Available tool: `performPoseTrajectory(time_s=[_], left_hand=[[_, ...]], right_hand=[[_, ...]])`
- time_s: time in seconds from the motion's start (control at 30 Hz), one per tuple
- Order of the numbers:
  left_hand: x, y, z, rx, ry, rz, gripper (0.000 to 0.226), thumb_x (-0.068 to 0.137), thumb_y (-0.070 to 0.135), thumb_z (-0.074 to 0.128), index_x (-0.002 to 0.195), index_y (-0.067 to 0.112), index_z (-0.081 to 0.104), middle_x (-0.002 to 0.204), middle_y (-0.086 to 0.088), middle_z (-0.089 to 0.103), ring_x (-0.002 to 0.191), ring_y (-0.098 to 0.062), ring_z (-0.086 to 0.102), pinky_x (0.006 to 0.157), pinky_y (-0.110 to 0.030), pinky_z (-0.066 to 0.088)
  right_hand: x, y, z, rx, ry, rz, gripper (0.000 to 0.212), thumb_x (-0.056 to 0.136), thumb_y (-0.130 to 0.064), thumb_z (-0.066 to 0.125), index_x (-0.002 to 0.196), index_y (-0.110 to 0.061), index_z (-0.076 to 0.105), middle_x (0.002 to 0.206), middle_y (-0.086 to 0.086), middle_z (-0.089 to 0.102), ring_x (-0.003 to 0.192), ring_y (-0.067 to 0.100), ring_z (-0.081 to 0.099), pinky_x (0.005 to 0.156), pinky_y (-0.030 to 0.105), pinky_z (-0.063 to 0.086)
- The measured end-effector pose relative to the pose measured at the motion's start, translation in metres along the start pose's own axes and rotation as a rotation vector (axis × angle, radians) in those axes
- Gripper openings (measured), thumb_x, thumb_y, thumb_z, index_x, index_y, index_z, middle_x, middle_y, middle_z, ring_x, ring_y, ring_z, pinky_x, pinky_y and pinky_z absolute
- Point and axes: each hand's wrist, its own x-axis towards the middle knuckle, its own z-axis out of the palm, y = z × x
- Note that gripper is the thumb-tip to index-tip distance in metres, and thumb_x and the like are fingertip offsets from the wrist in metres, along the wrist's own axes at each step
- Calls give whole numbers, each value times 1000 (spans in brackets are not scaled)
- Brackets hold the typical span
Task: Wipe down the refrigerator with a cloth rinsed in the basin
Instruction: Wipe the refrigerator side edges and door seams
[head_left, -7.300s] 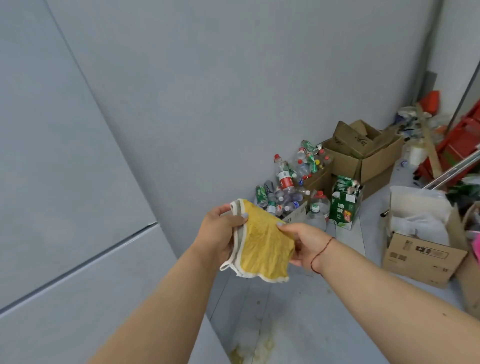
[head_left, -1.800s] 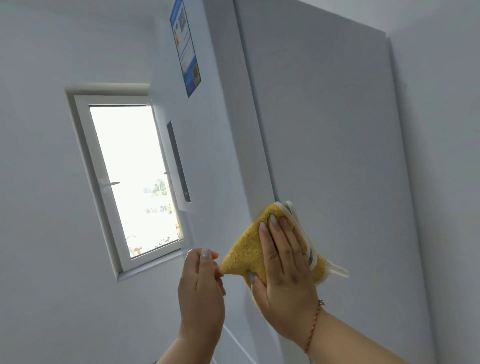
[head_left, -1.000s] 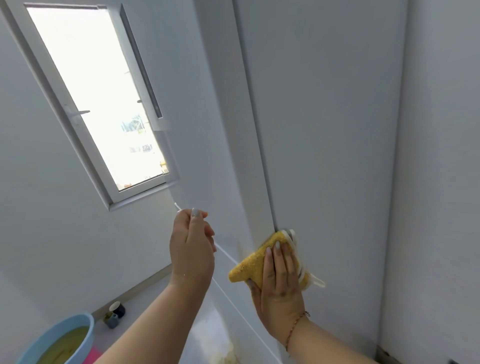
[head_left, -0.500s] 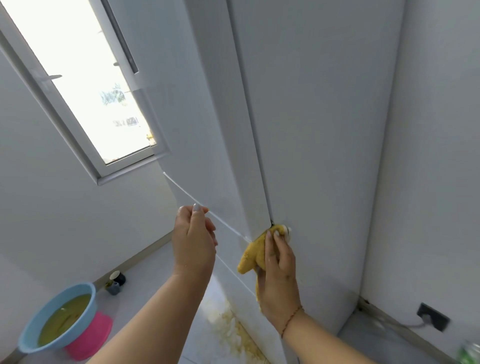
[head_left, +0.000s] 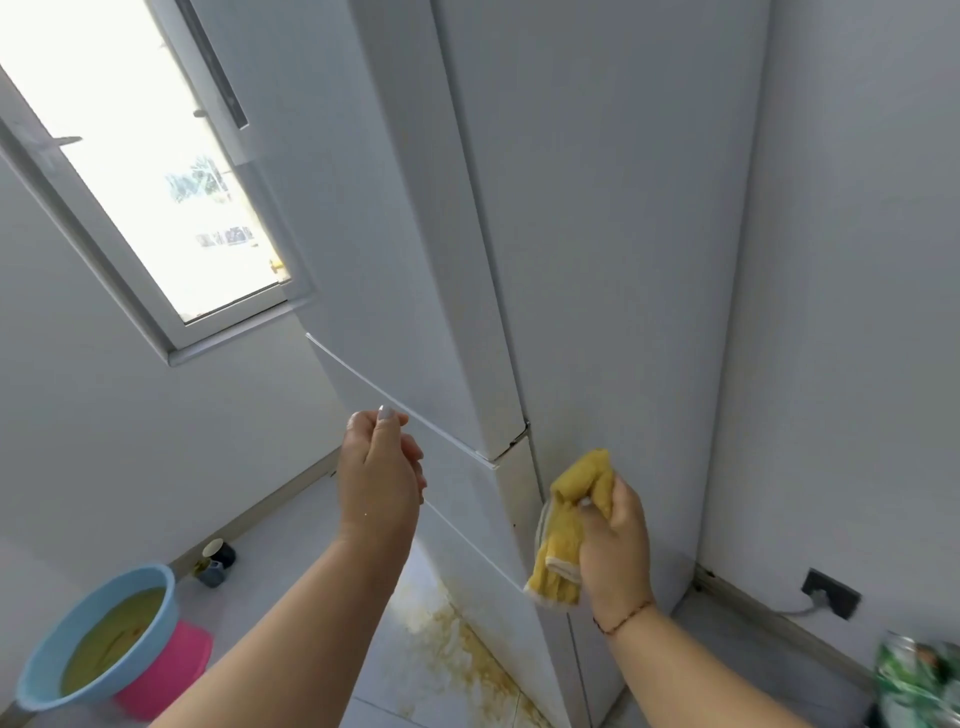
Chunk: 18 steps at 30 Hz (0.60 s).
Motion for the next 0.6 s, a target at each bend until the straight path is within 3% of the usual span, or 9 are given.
performPoseTrajectory(time_s=[0.07,0.17,0.2,0.27,0.37,0.6], left_hand=[[-2,-6,2,-1,-1,-30,24,102,21,32,94,10,52,67,-6,48,49,-17,41,46,-28,33],[-4,-16,7,-21,3,-83,23,102,21,32,93,10,51,66,-5,47,48,-17,40,45,-27,33],[-4,-18,8,-26,3,-95,23,101,21,32,93,10,51,66,-5,47,48,-16,40,45,-28,33],[-5,-22,10,-31,4,-112,23,101,21,31,92,12,50,66,-5,47,49,-16,41,45,-28,34],[-5,-31,11,-43,13,-135,24,102,21,31,92,12,50,66,-6,47,49,-16,41,45,-29,33],[-7,-64,19,-26,62,-209,23,102,21,32,92,13,52,65,-6,48,49,-16,41,45,-29,33]], right_hand=[[5,-19,2,81,-3,-23,39,78,-27,50,116,-35,54,121,-5,54,115,7,52,100,28,42],[5,-42,26,-42,-117,-233,55,91,-45,37,143,-29,31,144,-15,29,133,-8,27,106,5,23],[5,-41,39,-137,-148,-308,57,93,-49,30,146,-29,23,150,-15,19,139,-7,16,110,7,16],[5,-33,59,-306,-165,-400,62,96,-50,23,151,-24,7,157,-12,-2,145,3,-2,118,23,10],[11,-9,70,-472,-94,-534,67,99,-50,19,151,-20,-10,158,-7,-16,147,20,-3,118,45,15],[18,42,62,-661,-6,-680,72,100,-52,23,151,-13,-10,154,7,5,146,25,6,112,51,28]])
